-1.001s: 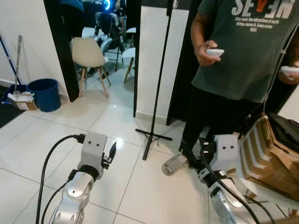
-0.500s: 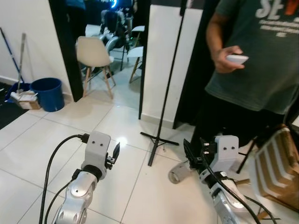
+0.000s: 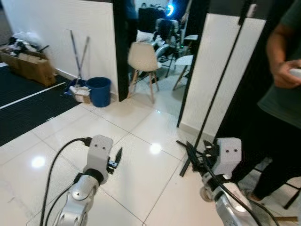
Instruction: Setting the table
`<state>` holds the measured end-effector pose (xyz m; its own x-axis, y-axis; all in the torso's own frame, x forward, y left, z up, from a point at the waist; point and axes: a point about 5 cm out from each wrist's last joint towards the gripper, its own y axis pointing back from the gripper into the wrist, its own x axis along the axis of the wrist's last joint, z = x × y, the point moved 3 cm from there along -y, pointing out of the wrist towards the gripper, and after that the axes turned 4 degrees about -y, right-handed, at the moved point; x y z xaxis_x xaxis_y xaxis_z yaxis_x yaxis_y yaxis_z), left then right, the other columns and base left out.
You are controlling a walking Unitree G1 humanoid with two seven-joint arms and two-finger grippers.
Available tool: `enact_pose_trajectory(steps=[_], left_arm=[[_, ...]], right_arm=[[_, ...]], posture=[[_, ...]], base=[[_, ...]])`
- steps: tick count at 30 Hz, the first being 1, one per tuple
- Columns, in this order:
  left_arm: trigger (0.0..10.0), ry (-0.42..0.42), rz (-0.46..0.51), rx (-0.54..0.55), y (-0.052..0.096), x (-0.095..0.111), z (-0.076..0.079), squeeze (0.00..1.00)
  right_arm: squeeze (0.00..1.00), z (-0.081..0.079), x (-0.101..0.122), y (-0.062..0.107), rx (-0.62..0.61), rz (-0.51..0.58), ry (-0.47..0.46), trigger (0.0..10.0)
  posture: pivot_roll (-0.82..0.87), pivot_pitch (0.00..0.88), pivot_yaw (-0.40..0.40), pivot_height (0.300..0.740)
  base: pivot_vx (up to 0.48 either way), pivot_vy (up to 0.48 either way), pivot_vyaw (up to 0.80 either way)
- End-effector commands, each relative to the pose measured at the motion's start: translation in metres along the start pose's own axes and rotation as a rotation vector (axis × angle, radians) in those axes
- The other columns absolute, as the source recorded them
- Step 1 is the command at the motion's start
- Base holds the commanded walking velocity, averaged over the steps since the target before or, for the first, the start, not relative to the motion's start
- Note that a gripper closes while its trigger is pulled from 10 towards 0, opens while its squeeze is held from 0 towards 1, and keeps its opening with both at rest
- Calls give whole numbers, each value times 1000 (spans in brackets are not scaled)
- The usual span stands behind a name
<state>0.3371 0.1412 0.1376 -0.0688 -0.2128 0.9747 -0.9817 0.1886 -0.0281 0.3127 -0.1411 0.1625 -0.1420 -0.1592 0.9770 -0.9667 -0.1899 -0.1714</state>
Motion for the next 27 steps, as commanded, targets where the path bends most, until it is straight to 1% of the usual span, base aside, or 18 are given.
enact_pose_trajectory(steps=[1,7,27], left_arm=[[10000,6,-23,-7,2,-4,1,0],[10000,40,-42,-34,3,-5,4,0],[10000,5,-42,-27,1,-3,2,0]], right_arm=[[0,-2,0,2,8,1,8,10000],[0,-5,-1,2,27,-3,-1,10000],[0,-10,-1,4,50,4,-11,10000]], posture=[[19,6,32,740],[20,7,34,740],[12,3,47,740]], base=[[0,0,781],[0,0,781],[0,0,781]])
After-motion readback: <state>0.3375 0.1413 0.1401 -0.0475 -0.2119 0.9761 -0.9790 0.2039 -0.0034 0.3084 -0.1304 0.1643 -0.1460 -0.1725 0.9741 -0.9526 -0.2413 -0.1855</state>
